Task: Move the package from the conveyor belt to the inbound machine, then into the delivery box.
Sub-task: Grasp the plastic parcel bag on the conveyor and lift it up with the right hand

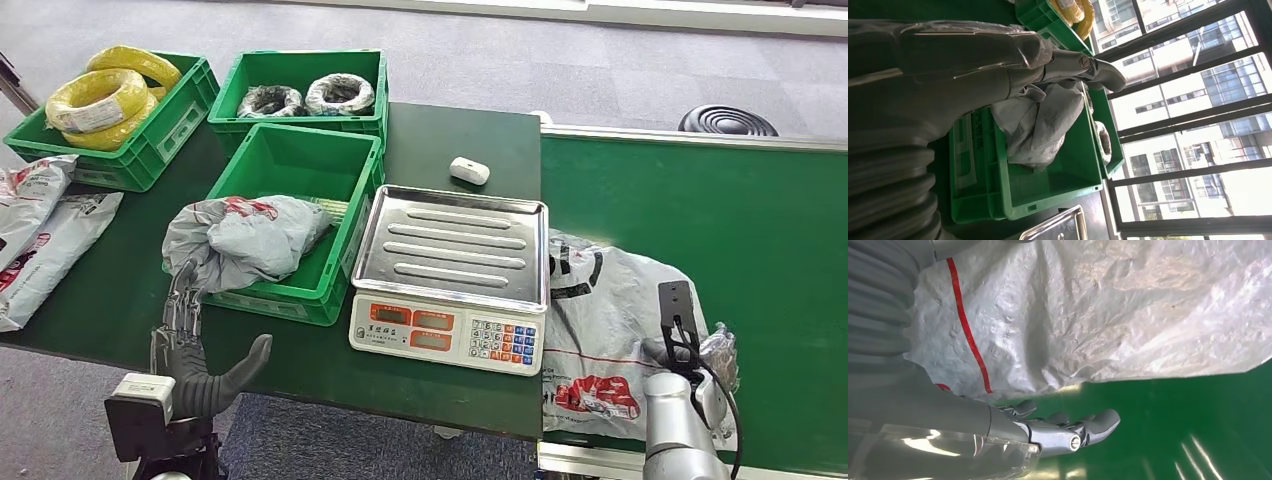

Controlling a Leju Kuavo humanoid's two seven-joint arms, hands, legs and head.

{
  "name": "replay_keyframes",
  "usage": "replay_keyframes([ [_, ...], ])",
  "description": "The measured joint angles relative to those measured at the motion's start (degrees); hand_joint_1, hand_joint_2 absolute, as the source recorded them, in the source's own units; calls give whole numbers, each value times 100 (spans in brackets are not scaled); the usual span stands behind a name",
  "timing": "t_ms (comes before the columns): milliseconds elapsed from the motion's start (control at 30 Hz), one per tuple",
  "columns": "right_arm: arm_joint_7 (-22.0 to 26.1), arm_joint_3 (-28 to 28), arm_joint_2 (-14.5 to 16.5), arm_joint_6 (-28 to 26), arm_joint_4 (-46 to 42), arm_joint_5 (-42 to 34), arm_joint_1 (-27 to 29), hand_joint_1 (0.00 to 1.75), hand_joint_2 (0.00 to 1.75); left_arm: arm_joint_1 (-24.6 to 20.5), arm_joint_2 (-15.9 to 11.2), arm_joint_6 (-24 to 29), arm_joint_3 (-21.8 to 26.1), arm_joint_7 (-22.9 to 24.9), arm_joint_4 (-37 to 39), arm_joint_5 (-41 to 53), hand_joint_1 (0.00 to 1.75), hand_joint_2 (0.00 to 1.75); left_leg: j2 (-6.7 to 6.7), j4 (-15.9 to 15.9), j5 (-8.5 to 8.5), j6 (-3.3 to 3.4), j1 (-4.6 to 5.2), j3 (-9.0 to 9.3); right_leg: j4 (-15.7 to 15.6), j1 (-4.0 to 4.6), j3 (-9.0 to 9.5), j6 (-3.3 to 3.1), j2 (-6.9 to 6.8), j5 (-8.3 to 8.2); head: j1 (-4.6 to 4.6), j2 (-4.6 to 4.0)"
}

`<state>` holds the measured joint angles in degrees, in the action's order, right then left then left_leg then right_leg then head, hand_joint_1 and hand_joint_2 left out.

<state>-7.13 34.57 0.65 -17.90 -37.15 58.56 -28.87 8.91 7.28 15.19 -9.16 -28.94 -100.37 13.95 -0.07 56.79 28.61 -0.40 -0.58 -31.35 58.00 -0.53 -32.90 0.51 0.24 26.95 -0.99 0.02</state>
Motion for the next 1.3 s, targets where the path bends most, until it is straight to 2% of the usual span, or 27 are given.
replay_keyframes([
  [133,137,14,67,380,-119,-274,69,0,175,-8,-5,5,1,5,0,9,0,175,0,0,0,0,-1,1,0,0,-1,0,0,0,-1,0],
  [533,28,-103,181,744,-542,-506,372,1,175,-6,-9,-2,2,100,-2,90,0,175,0,0,0,0,0,0,0,0,0,0,0,0,0,0],
  [567,0,-121,196,753,-578,-496,403,36,175,-4,-7,-3,2,108,-2,103,0,175,0,0,0,0,0,0,0,0,0,0,0,0,-1,0],
  [667,-35,-169,228,755,-653,-490,468,161,175,-2,-4,-4,2,114,-2,116,0,175,0,0,0,0,-1,1,0,1,0,0,0,0,-1,0],
  [700,-44,-181,238,755,-676,-489,487,169,175,-1,-3,-4,2,114,-2,119,0,175,0,0,0,0,-1,1,0,1,0,0,0,0,-1,0],
  [1067,-60,-224,361,725,-1070,-500,686,175,175,70,4,12,5,115,-24,144,0,175,0,0,0,0,0,0,0,1,0,0,0,0,0,0],
  [1300,8,-316,507,499,-1692,-481,856,175,175,237,5,114,13,133,-189,166,0,175,0,0,0,0,-1,-2,0,1,-1,-1,0,1,-1,0],
])
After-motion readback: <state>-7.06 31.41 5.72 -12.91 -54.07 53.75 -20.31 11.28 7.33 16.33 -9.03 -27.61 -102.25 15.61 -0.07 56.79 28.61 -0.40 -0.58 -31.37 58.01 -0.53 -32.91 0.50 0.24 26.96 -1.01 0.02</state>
